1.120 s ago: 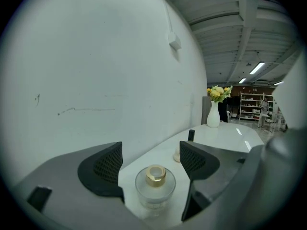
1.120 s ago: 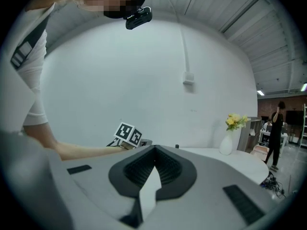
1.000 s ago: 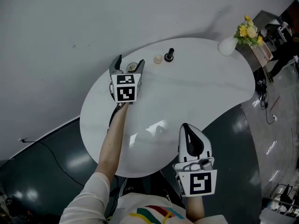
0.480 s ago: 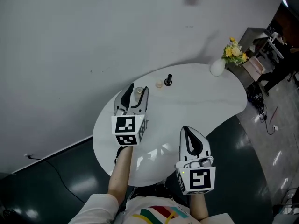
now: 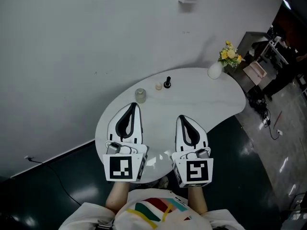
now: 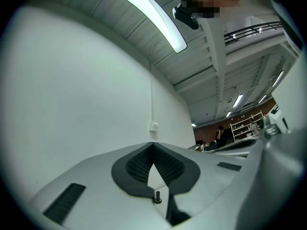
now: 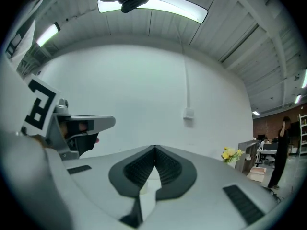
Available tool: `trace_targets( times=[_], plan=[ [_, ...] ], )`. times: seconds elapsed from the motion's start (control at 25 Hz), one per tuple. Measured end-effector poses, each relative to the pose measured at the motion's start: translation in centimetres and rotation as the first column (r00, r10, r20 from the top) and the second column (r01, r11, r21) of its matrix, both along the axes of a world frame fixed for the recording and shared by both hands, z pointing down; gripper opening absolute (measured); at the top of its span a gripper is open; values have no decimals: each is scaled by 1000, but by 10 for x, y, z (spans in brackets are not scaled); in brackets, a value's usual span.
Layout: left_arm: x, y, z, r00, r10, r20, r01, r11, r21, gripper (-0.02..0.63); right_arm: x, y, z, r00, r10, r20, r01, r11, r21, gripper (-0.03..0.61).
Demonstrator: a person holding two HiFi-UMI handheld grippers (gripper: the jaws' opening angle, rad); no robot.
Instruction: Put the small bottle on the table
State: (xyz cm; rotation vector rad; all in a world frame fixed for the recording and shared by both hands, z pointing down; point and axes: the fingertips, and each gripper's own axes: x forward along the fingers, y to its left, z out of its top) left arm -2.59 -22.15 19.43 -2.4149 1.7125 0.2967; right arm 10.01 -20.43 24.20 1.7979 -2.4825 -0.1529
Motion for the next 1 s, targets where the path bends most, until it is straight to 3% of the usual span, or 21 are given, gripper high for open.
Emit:
trace_targets(
  times=[0.2, 0.4, 1.0],
  plan=[
    [13, 33, -6, 995, -16, 97, 14, 1000, 24, 17, 2, 10, -9, 1000, -13, 17, 13, 1000, 28, 11],
    [10, 46, -13, 997, -19, 81, 16, 999, 36, 17, 1, 17, -8, 1000, -22, 8, 21, 999, 30, 11],
    [14, 51, -5, 990, -49, 130, 48, 999, 12, 17, 11, 27, -11, 1000, -28, 13, 27, 998, 52, 11]
  ],
)
